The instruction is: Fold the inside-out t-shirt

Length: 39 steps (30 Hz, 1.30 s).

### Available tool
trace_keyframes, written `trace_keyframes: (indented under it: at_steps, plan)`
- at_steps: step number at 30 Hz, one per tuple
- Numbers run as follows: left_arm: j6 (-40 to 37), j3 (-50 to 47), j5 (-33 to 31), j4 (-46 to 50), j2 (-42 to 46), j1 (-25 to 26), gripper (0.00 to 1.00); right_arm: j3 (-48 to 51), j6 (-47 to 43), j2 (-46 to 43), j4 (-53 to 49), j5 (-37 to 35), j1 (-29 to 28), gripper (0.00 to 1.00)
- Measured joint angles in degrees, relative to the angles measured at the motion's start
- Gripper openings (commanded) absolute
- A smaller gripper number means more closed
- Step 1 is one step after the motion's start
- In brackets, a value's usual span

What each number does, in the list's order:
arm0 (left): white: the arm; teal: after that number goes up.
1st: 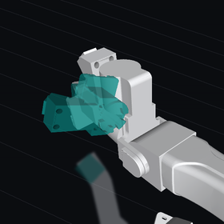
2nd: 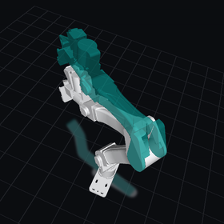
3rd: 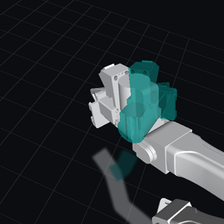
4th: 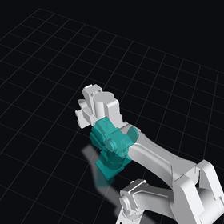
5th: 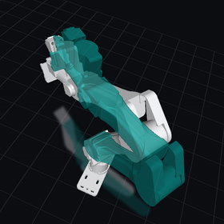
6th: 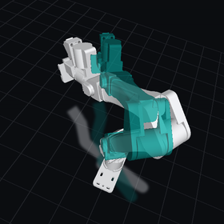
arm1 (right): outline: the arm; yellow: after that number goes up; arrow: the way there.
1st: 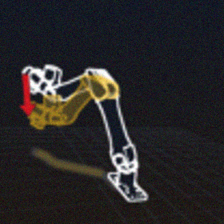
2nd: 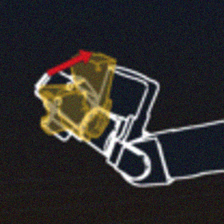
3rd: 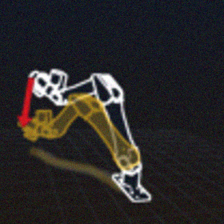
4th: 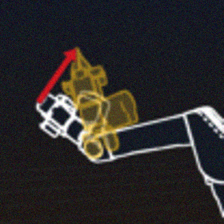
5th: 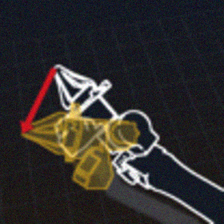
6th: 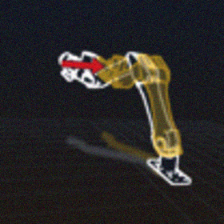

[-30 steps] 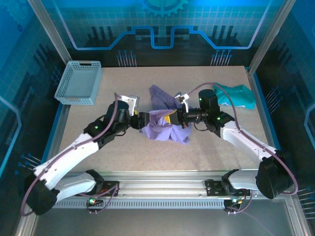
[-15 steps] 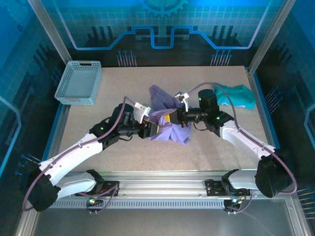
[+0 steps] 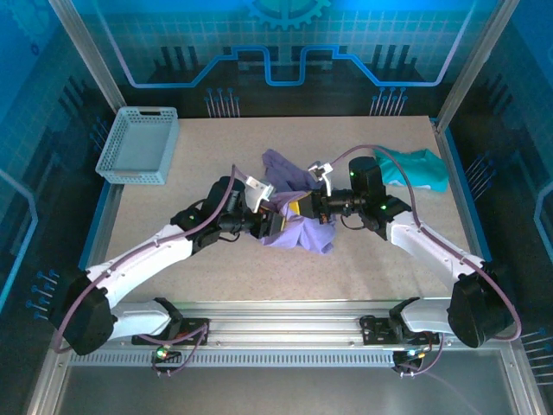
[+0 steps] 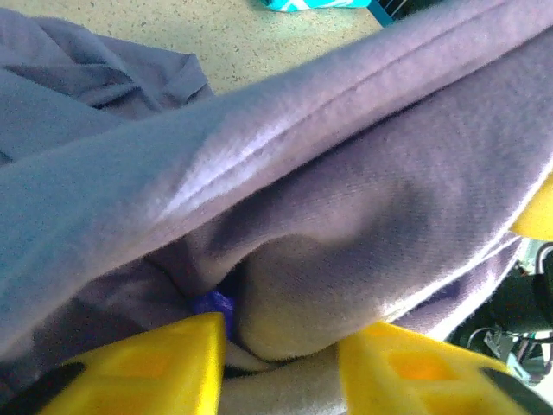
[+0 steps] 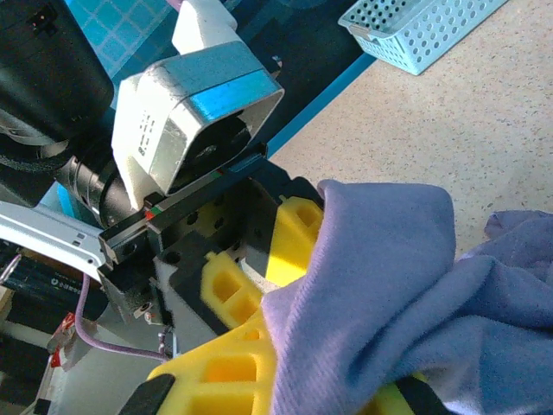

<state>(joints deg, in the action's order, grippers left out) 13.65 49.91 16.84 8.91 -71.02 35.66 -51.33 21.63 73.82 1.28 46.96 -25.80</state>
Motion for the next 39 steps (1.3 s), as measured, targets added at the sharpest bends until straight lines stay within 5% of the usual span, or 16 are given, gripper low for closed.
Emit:
trace_keyframes:
  at_steps: [11,18,26,32,39]
  plan:
    - [0.8,0.2,1.3,-2.4,-0.1,-0.6,0.00,0.0,-0.3,-0.4,-1.0,-1.1,0.1,0.00]
    - [5.8,0.4,2.8,-2.4,3.8,-0.7,0.00,-4.8,-2.0,-0.4,-12.1,-19.3,-1.9,0.19]
    - [22.7,4.9,2.3,-2.7,6.1,-1.2,0.00,-6.6,-7.8,-5.8,-21.0,-45.1,-11.3,0.37]
    - [27.3,5.3,3.0,-1.6,6.1,-2.0,0.00,-4.0,-11.5,-14.5,-22.3,-50.2,-12.2,0.39]
    - [28.6,6.2,6.1,1.0,6.5,-5.3,0.00,0.0,-16.2,-18.9,-21.8,-48.2,-20.3,0.26]
